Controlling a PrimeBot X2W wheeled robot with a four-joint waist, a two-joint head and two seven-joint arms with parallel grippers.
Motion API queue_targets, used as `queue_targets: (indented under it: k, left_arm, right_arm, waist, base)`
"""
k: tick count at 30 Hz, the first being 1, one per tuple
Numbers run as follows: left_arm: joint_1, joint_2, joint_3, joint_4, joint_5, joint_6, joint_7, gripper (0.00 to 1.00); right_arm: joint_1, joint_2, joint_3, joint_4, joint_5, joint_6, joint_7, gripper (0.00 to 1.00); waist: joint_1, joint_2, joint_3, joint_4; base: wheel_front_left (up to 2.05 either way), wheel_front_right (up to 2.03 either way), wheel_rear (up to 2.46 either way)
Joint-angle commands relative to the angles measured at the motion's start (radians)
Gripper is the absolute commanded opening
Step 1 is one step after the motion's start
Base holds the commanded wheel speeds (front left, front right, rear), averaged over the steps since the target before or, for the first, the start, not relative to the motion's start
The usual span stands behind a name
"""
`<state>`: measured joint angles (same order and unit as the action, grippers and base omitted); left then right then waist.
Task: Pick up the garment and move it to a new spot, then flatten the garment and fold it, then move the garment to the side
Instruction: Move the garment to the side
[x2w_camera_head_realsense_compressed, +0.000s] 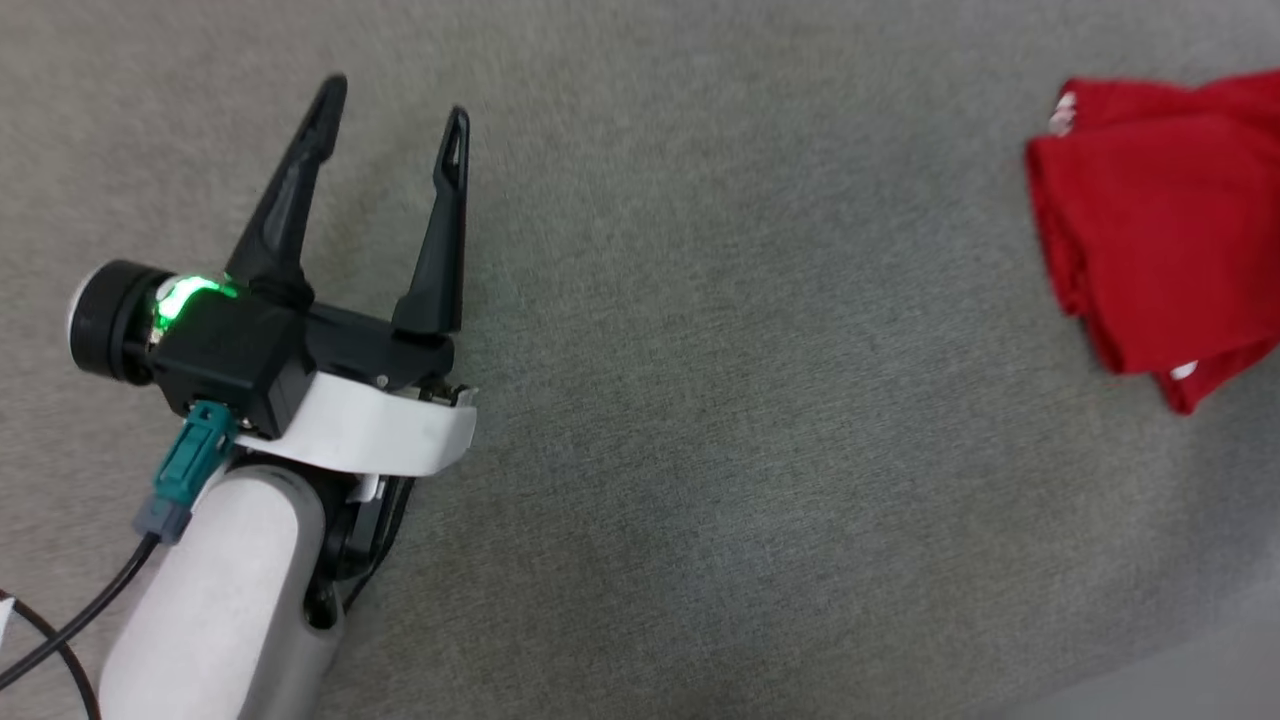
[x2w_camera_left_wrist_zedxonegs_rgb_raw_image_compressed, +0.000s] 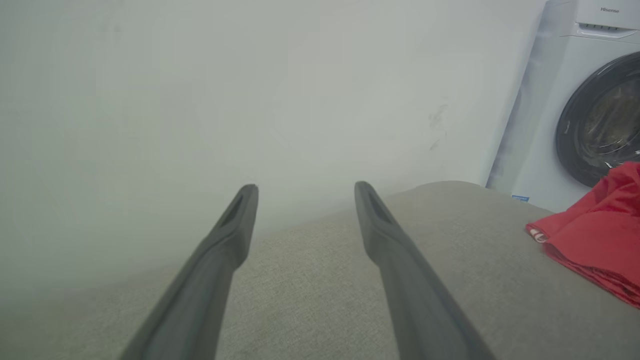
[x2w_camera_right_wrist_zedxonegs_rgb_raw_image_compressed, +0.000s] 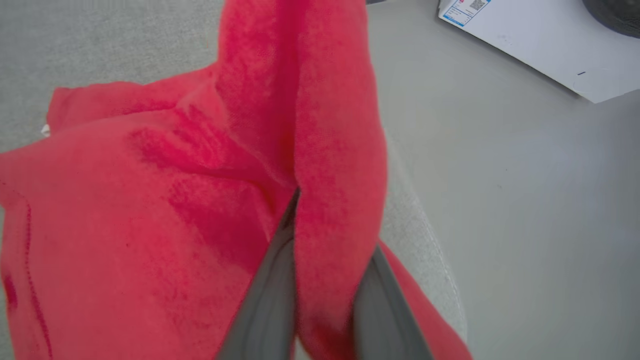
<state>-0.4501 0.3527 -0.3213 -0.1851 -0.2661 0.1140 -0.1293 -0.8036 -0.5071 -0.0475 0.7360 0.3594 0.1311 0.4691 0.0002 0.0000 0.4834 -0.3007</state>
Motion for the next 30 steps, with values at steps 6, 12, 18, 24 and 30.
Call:
queue_targets:
  k: [6, 12, 18, 24, 30]
  left_arm:
    - [-0.073, 0.014, -0.029, -0.066, 0.04, -0.009, 0.045, 1.0]
    - [-0.072, 0.011, -0.04, -0.053, 0.039, -0.011, 0.033, 1.0]
    - [-0.023, -0.009, -0.042, -0.002, 0.006, -0.002, -0.006, 1.0]
    - [0.084, -0.038, -0.031, 0.068, -0.045, 0.021, -0.054, 1.0]
    - [0.208, -0.053, 0.005, 0.123, -0.107, 0.054, -0.079, 1.0]
  right_arm:
    - [-0.11, 0.036, -0.117, 0.107, -0.085, -0.001, -0.118, 0.2]
    - [-0.136, 0.055, -0.17, 0.165, -0.194, -0.001, -0.262, 1.0]
    - [-0.104, 0.02, -0.184, 0.157, -0.289, -0.001, -0.363, 1.0]
    - [0.002, -0.022, -0.143, 0.083, -0.302, -0.001, -0.424, 1.0]
    - [0.181, -0.042, -0.046, -0.045, -0.223, -0.001, -0.447, 1.0]
  waist:
    - [-0.0002, 0.0, 0.196, -0.011]
    - [-0.0002, 0.0, 0.18, -0.006]
    - [-0.0002, 0.0, 0.081, -0.004]
    - [-0.0002, 0.0, -0.088, 0.026]
    - [-0.0002, 0.0, -0.247, 0.084]
  base:
    - [0.0, 0.0, 0.0]
    - [0.0, 0.0, 0.0]
    - [0.0, 0.0, 0.0]
    - [0.0, 0.0, 0.0]
    - [0.0, 0.0, 0.0]
